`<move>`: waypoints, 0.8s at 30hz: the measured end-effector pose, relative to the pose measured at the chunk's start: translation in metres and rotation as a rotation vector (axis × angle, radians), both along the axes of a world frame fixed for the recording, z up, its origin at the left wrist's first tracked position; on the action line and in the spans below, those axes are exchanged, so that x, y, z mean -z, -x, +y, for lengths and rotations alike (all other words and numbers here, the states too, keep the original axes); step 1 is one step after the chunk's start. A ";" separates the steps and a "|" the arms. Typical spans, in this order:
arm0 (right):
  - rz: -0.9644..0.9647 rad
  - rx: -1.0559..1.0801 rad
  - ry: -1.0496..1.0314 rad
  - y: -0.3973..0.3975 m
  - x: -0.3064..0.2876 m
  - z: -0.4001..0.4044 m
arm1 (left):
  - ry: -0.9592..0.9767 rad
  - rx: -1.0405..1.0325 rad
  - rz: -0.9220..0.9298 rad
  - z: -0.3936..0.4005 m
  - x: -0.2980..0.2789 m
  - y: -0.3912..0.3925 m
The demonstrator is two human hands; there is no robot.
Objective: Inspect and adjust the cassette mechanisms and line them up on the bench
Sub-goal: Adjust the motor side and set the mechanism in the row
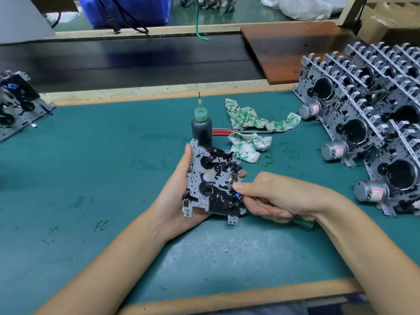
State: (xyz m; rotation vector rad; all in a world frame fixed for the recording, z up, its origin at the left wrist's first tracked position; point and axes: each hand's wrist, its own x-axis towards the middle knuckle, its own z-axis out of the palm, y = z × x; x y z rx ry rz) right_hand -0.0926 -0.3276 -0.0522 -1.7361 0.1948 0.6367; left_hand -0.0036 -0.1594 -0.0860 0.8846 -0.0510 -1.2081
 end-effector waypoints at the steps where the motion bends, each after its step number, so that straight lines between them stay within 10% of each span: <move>1: -0.002 -0.004 0.005 0.000 0.000 -0.001 | -0.002 -0.001 -0.004 0.000 0.000 0.000; 17: -0.148 0.294 -0.114 0.008 0.006 -0.009 | 0.126 -0.085 0.110 0.005 -0.005 0.001; 24: -0.538 0.473 0.573 0.001 0.021 -0.006 | 0.175 0.002 0.110 0.005 -0.009 0.001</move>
